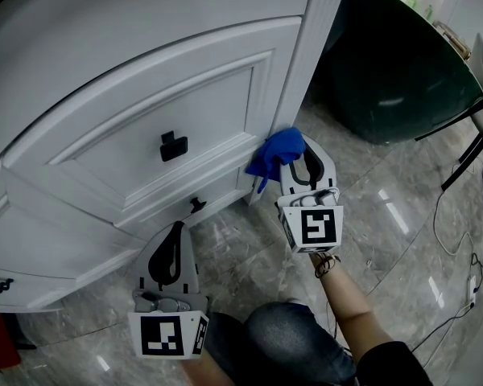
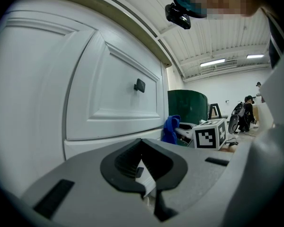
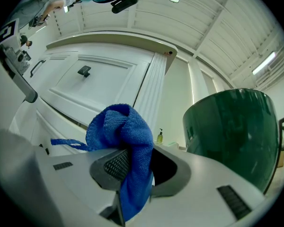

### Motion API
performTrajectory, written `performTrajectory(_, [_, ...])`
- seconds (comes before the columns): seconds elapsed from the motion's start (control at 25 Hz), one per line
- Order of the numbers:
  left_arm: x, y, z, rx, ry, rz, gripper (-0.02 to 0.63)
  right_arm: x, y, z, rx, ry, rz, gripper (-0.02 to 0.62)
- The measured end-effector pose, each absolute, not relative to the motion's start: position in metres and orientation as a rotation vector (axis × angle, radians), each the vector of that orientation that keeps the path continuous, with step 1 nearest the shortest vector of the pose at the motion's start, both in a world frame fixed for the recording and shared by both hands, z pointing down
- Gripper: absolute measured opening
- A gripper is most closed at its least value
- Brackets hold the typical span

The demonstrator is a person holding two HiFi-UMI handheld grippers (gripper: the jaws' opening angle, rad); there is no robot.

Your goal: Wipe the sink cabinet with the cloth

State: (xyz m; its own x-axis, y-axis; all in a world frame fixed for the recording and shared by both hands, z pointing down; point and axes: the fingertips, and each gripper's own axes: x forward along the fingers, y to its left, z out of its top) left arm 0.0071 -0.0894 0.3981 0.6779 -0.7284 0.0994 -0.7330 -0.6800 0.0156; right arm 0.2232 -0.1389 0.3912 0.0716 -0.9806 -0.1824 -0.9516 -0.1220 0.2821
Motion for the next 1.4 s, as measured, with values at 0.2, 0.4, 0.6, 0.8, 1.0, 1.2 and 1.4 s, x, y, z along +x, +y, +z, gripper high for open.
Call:
performTrajectory(0.2, [0.006, -0.089, 0.398, 2.827, -1.237, 0.13, 0.0, 0.223, -0.139, 0.397, 2.234, -2.017, -0.489, 0.114])
performTrajectory(0.4, [0.008, -0.089, 0.398, 2.829, -1.234, 0.131, 0.0, 0.224, -0.139, 0.402, 2.233, -2.014, -0.479, 0.114])
performTrajectory(0.6, [0.008, -0.089, 0.398, 2.83, -1.233, 0.132, 0.0, 0.224, -0.14, 0.408, 2.226, -2.009, -0.472, 0.114])
performTrajectory(0.8, [0.009, -0.089, 0.398, 2.832, -1.231, 0.136, 0.0, 0.224, -0.14, 0.412, 2.227, -2.011, -0.46, 0.114])
performTrajectory(1.0, [0.01, -0.089, 0.398, 2.833, -1.232, 0.138, 0.0, 0.224, -0.14, 0.417, 2.223, -2.008, -0.446, 0.114])
performTrajectory(1.2, [0.011, -0.089, 0.398, 2.835, -1.229, 0.138, 0.0, 0.225, -0.141, 0.424, 2.219, -2.008, -0.426, 0.114])
performTrajectory(1.4, [0.011, -0.088, 0.397, 2.835, -1.23, 0.135, 0.0, 0.225, -0.14, 0.432, 2.212, -1.994, -0.414, 0.114])
